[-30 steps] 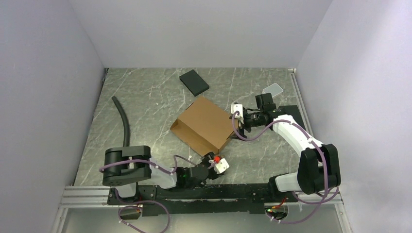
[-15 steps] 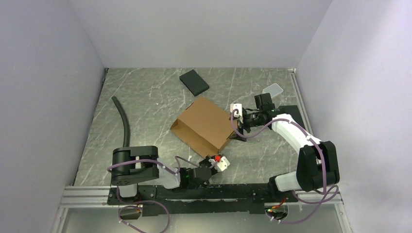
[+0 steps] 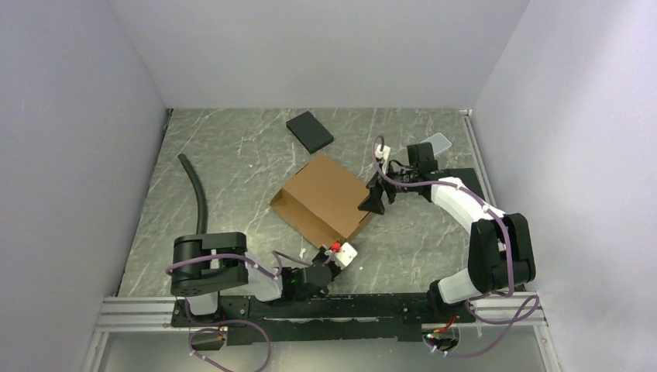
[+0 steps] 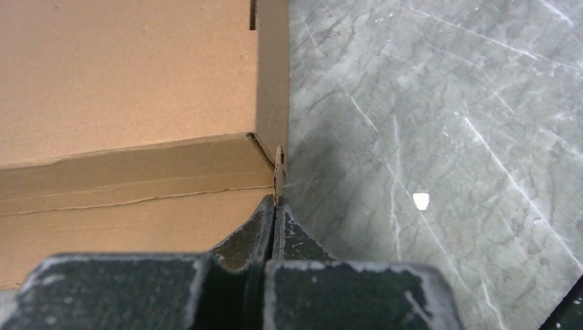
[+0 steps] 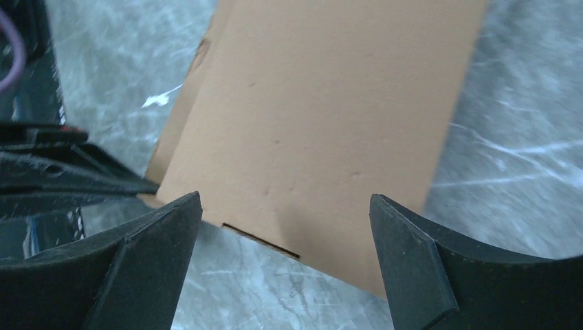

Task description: Fold the paper box

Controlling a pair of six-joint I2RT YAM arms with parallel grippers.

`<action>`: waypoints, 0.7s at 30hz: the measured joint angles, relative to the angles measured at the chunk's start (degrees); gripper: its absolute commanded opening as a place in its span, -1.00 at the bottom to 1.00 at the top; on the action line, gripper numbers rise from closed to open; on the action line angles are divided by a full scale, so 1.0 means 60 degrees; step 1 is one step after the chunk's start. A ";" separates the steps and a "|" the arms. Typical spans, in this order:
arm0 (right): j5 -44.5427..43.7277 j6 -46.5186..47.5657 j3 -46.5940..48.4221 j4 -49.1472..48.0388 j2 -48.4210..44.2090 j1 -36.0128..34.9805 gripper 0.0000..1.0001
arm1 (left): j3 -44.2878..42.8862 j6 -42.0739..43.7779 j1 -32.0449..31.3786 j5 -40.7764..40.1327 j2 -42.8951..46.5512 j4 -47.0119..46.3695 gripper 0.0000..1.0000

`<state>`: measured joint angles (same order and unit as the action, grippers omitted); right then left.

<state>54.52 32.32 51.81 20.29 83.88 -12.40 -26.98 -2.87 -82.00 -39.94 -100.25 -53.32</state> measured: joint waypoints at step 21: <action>-0.1169 -0.4685 0.0262 -0.1559 0.2561 0.1129 0.56 | 0.0681 -0.1515 0.0681 0.0455 0.0433 -0.0503 -1.00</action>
<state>47.51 4.21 53.39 10.94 99.24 -5.63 -22.90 -11.97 -77.91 -37.21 -97.65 -56.34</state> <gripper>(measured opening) 0.811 0.012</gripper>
